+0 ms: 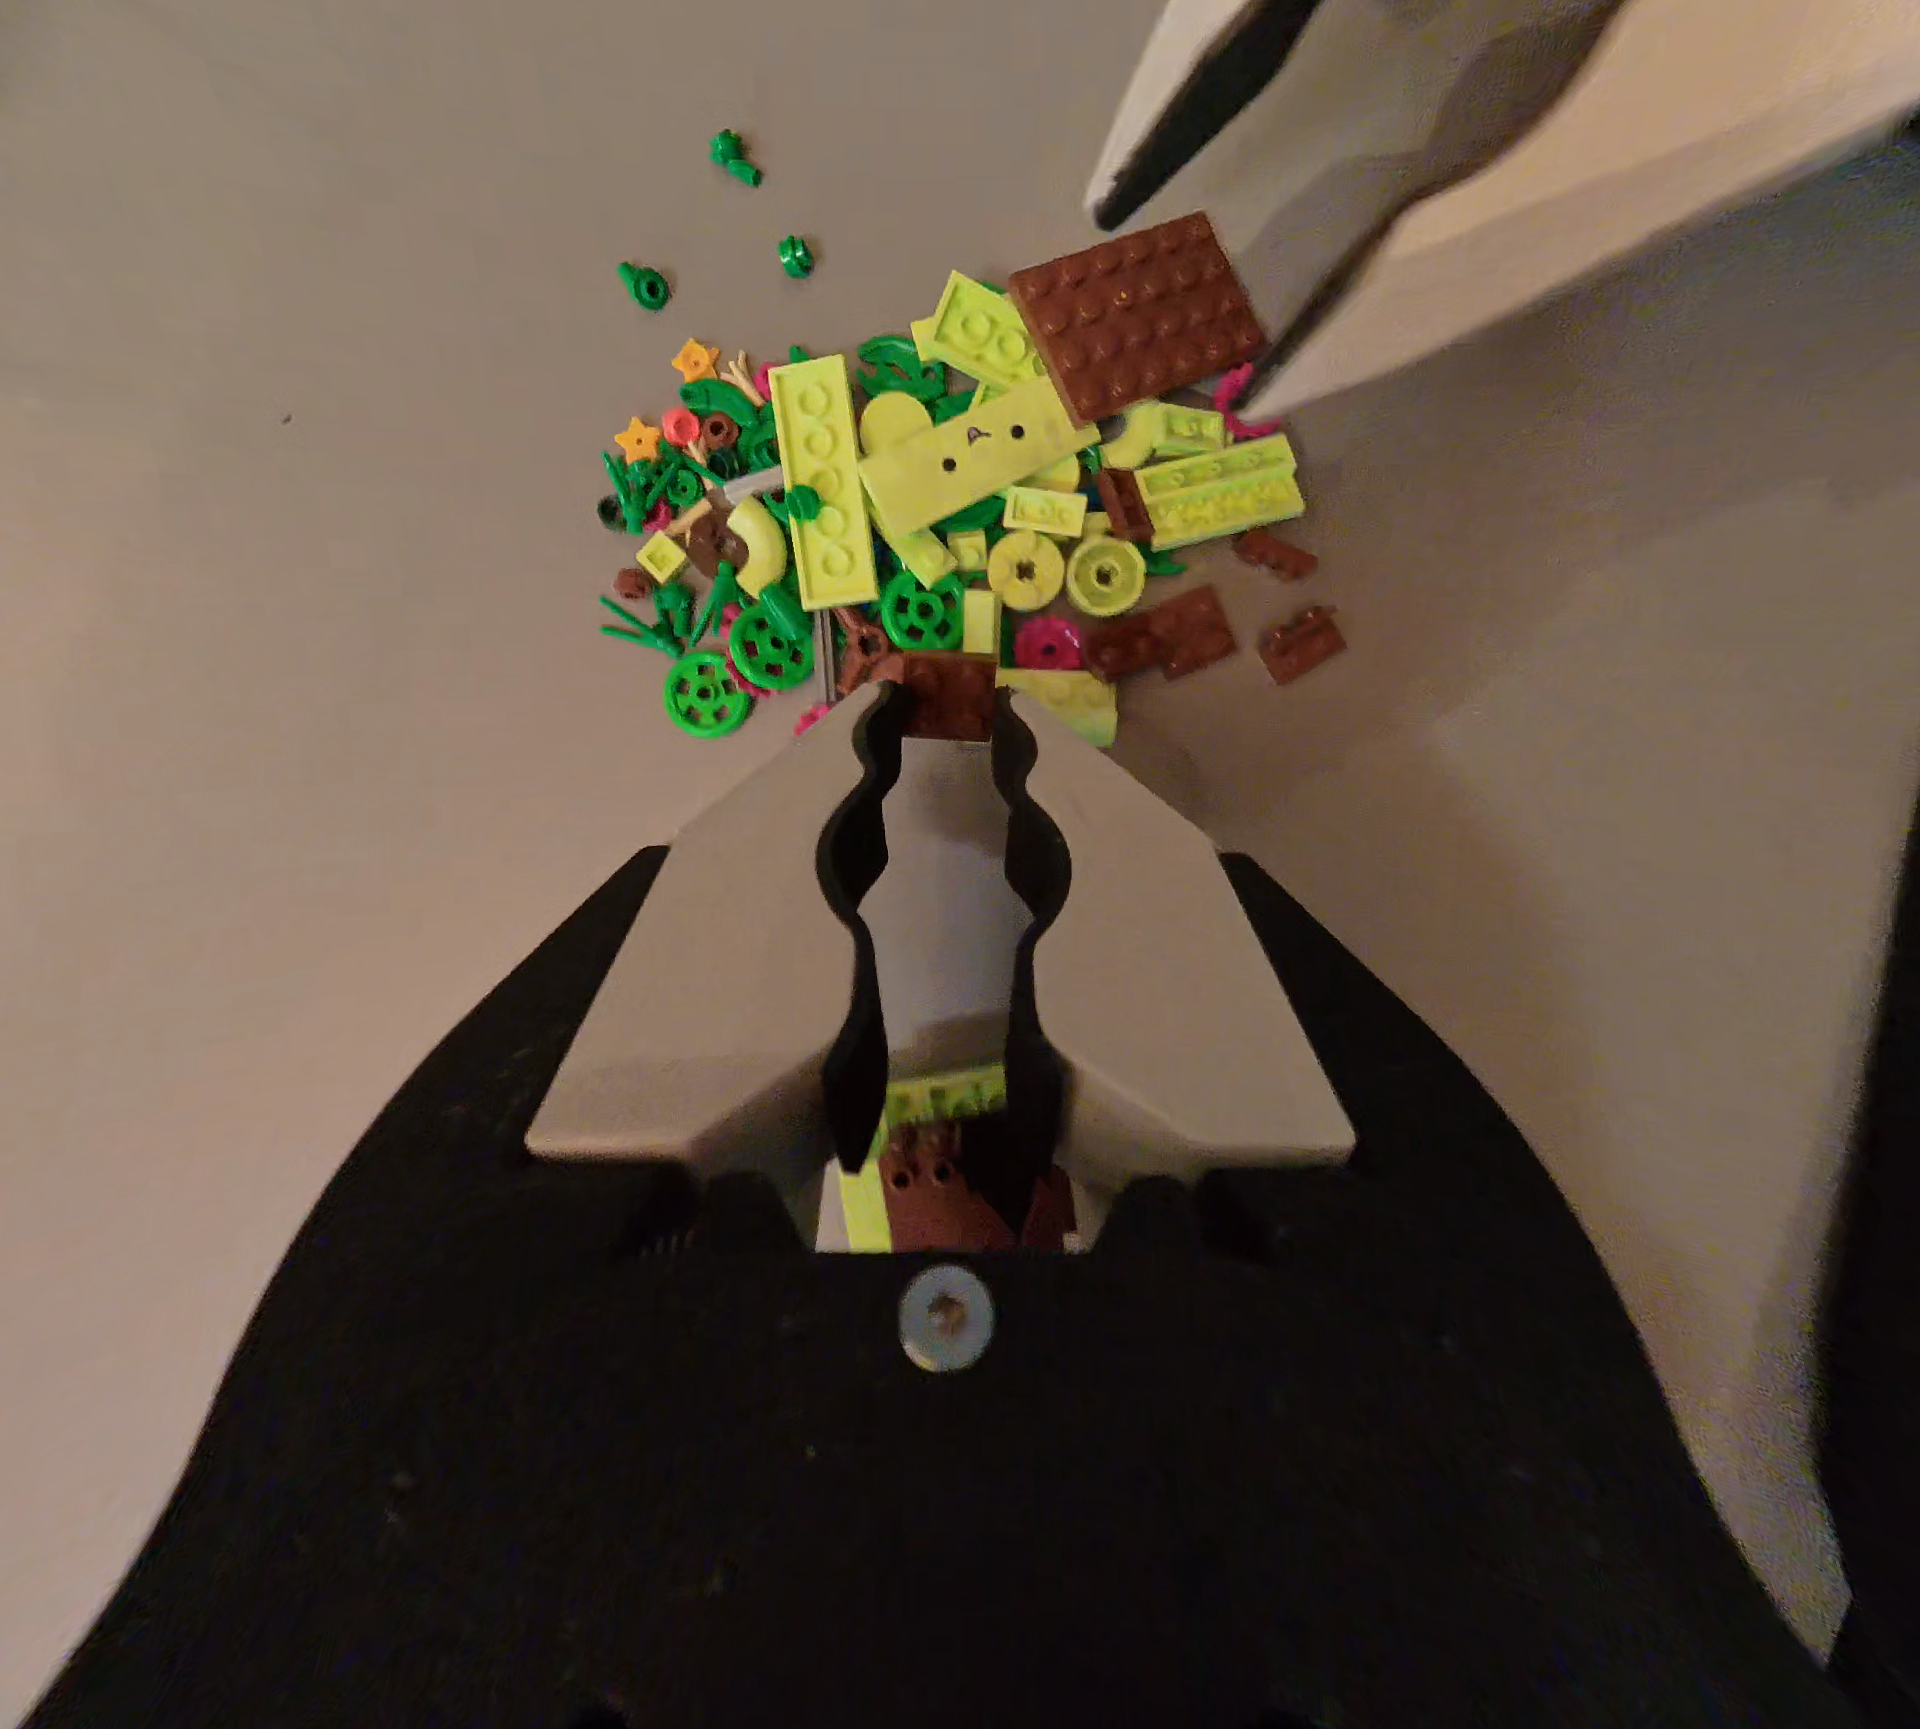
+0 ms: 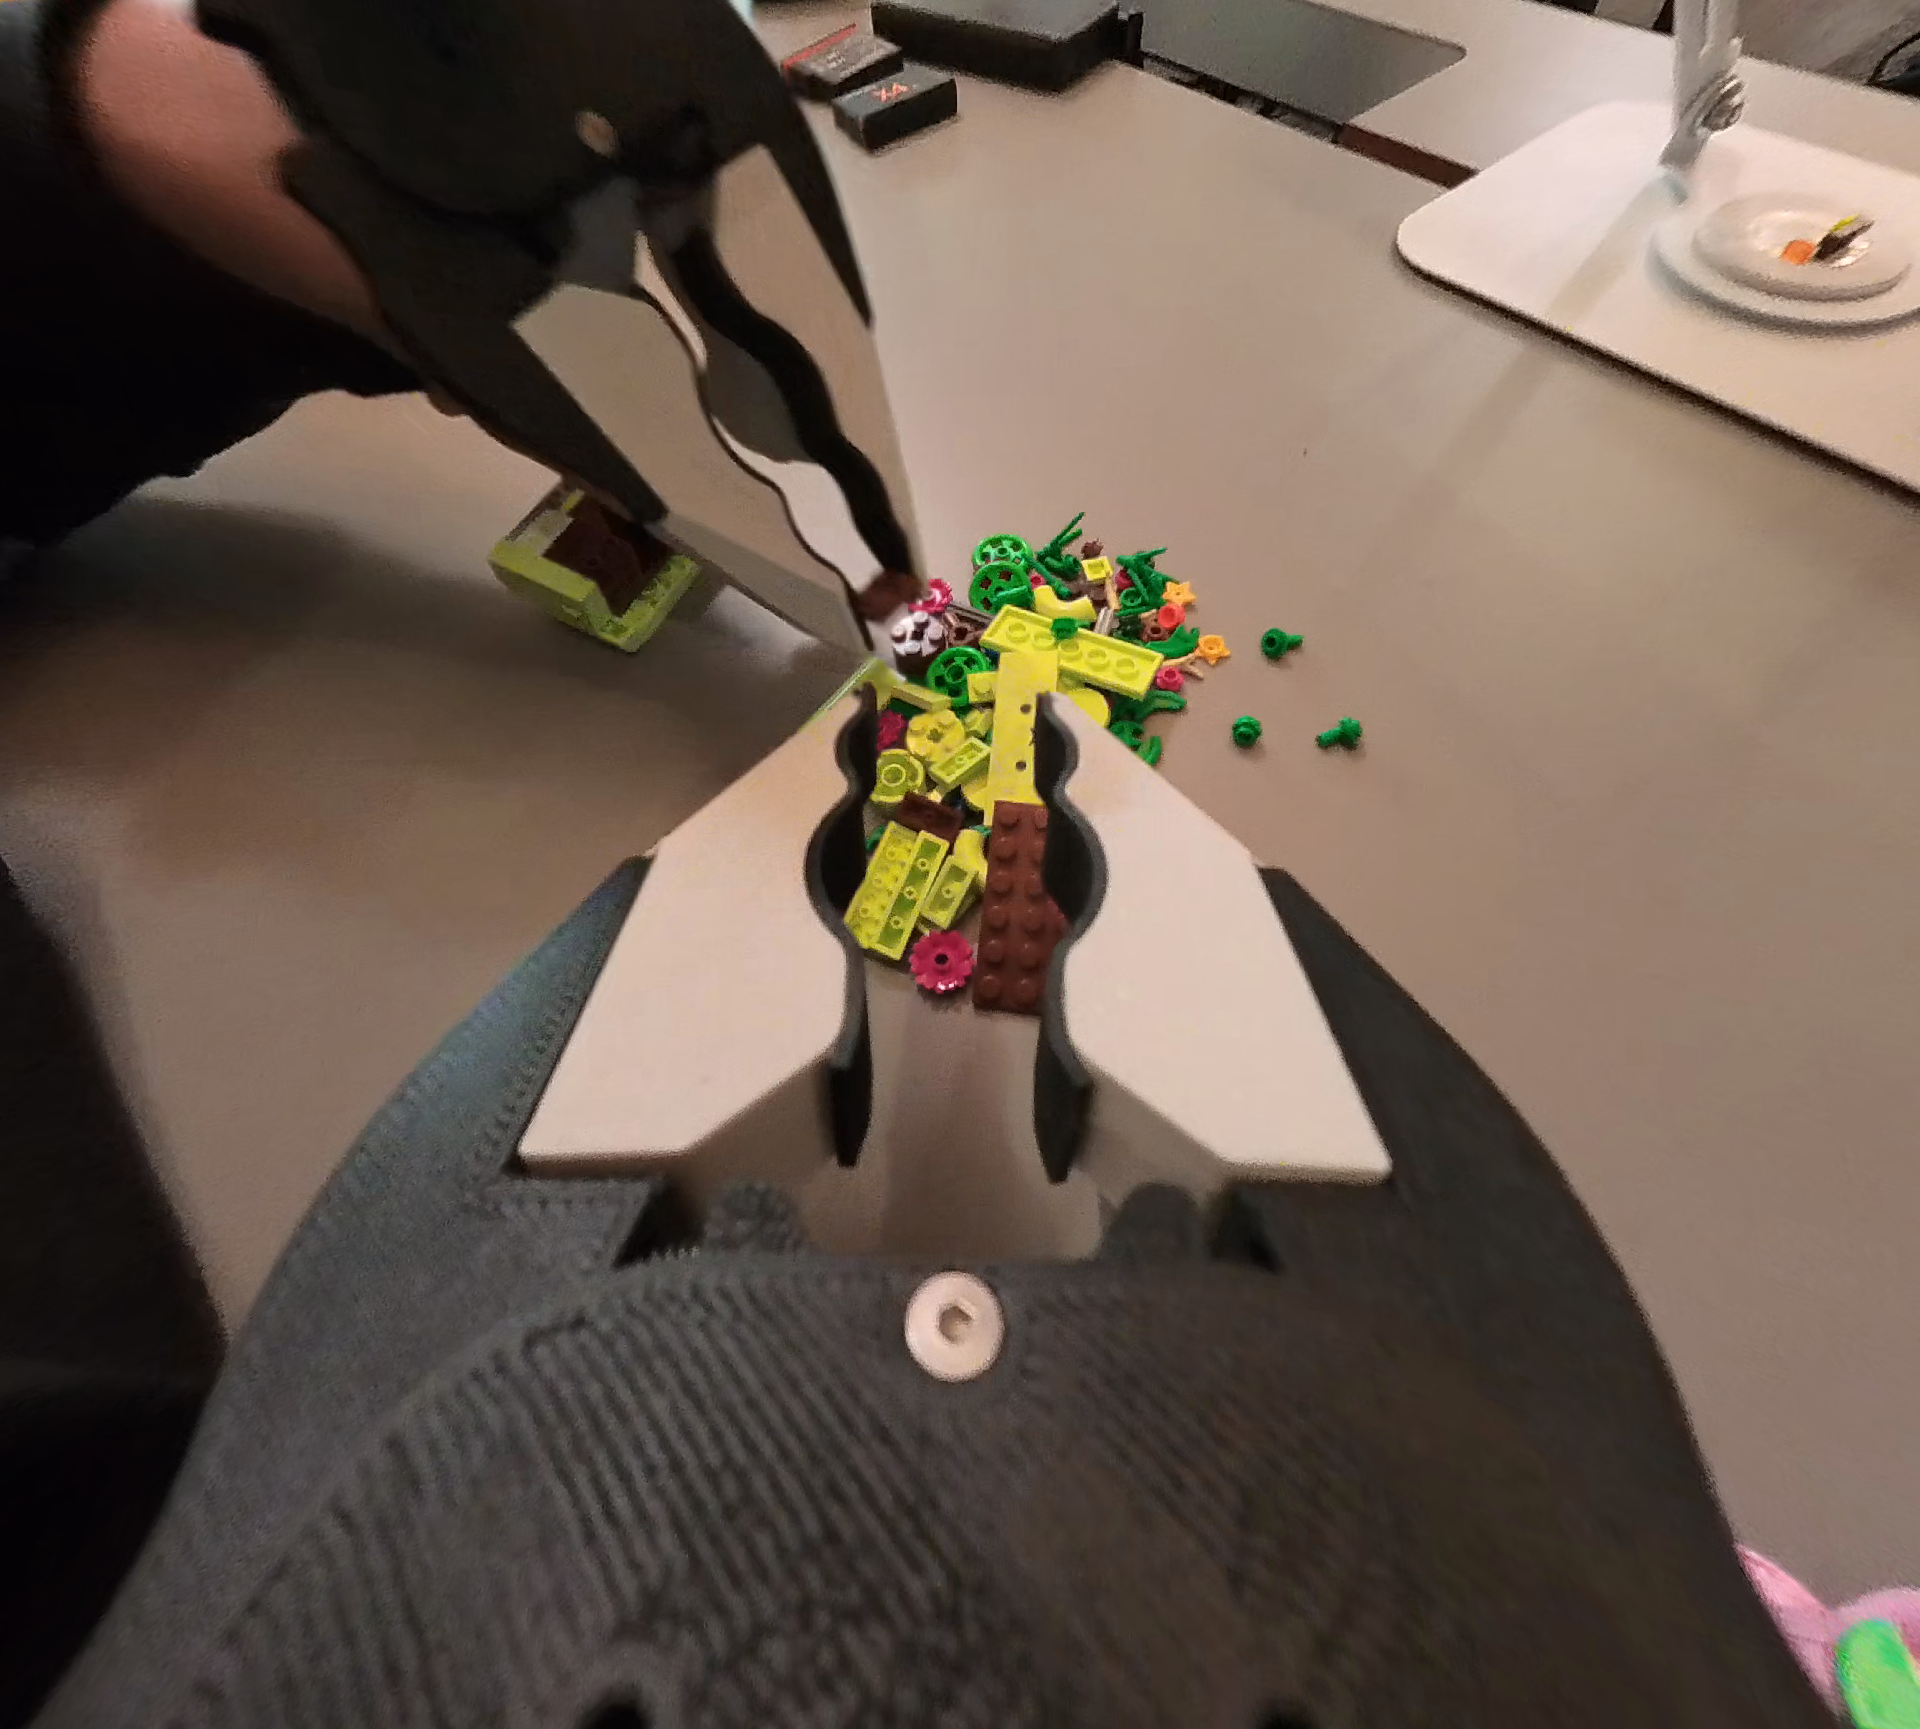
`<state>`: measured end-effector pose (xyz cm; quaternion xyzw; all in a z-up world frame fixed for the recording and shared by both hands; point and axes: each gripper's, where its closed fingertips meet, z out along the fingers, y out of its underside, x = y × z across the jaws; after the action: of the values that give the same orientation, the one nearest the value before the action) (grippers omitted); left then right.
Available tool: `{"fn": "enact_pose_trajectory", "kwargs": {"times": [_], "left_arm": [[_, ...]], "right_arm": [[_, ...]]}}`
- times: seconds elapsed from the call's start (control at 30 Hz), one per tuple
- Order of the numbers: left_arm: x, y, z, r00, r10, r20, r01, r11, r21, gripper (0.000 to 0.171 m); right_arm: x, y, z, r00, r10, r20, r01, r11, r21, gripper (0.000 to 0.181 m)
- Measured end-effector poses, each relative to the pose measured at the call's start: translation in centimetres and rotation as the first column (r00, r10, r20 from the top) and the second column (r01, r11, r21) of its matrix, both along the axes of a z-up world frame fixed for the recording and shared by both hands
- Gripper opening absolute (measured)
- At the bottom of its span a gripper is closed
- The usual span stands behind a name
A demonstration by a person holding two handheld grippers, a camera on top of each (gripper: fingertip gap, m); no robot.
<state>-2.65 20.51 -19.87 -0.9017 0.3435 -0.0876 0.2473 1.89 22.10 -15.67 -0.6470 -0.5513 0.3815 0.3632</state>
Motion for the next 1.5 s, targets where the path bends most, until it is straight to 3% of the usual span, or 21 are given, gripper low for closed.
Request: {"fn": "enact_pose_trajectory", "kwargs": {"times": [0.13, 0.27, 0.33, 0.43, 0.5, 0.57, 0.63, 0.8, 0.9, 1.0, 1.1, 1.33, 1.43, 1.5], "left_arm": [[1.0, 1.1, -0.5, 1.0, -0.029, 0.005, 0.029, 0.998, -0.053, 0.035], [0.2, 1.5, 1.5, 0.998, 0.01, 0.056, -0.013, 0.999, 0.052, 0.037], [-1.7, 1.5, 3.4, 0.992, 0.079, 0.099, -0.093, 0.985, 0.146, 0.036], [-4.6, -0.2, 5.7, 0.97, 0.119, 0.212, -0.172, 0.953, 0.249, 0.039], [-5.4, -2.5, 6.1, 0.954, 0.082, 0.288, -0.165, 0.946, 0.277, 0.057], [-5.3, -4.9, 6.2, 0.932, 0.037, 0.36, -0.157, 0.937, 0.311, 0.077], [-5.3, -6.4, 5.7, 0.912, 0.038, 0.409, -0.19, 0.922, 0.337, 0.086], [-5.3, -7.9, 2.3, 0.935, 0.093, 0.342, -0.207, 0.927, 0.314, 0.097], [-5.3, -7.6, 1.1, 0.961, 0.115, 0.252, -0.196, 0.926, 0.322, 0.097], [-5.2, -7.5, 0.3, 0.963, 0.134, 0.233, -0.206, 0.926, 0.317, 0.095], [-5.1, -7.1, -0.4, 0.955, 0.178, 0.237, -0.243, 0.927, 0.287, 0.098], [-5.2, -7.1, -1.6, 0.954, 0.201, 0.222, -0.245, 0.95, 0.196, 0.074], [-5.0, -7.3, -1.4, 0.957, 0.179, 0.231, -0.229, 0.95, 0.213, 0.074], [-4.9, -7.0, 0.1, 0.949, 0.15, 0.276, -0.231, 0.928, 0.292, 0.074]], "right_arm": [[0.3, 0.1, 0.6, 1.0, -0.012, -0.013, 0.013, 0.999, 0.037, 0.027], [0.4, 0.2, 1.0, 1.0, -0.023, -0.018, 0.024, 0.996, 0.091, 0.026], [0.4, 0.2, 1.2, 0.999, -0.025, -0.023, 0.027, 0.993, 0.112, 0.025], [0.1, -0.3, 1.5, 0.999, -0.002, -0.044, 0.008, 0.992, 0.127, 0.025], [-0.4, -1.0, 1.8, 0.997, 0.032, -0.074, -0.021, 0.99, 0.138, 0.025], [-1.2, -2.1, 2.0, 0.99, 0.089, -0.114, -0.074, 0.989, 0.128, 0.025], [-2.1, -3.5, 1.9, 0.976, 0.153, -0.155, -0.141, 0.986, 0.085, 0.025], [-5.1, -6.5, 0.8, 0.946, 0.304, -0.116, -0.302, 0.953, 0.033, 0.034], [-6.3, -6.0, 0.7, 0.935, 0.353, -0.025, -0.343, 0.922, 0.182, 0.033], [-7.6, -5.7, 1.9, 0.923, 0.377, -0.079, -0.351, 0.908, 0.229, 0.029], [-7.7, -5.8, 2.4, 0.91, 0.37, -0.186, -0.339, 0.924, 0.176, 0.023], [-6.4, -6.1, 0.9, 0.908, 0.38, -0.178, -0.379, 0.925, 0.043, 0.02], [-6.2, -6.5, 1.1, 0.903, 0.381, -0.2, -0.393, 0.919, -0.023, 0.019], [-6.1, -6.5, 1.2, 0.905, 0.371, -0.209, -0.388, 0.92, -0.046, 0.02]]}}
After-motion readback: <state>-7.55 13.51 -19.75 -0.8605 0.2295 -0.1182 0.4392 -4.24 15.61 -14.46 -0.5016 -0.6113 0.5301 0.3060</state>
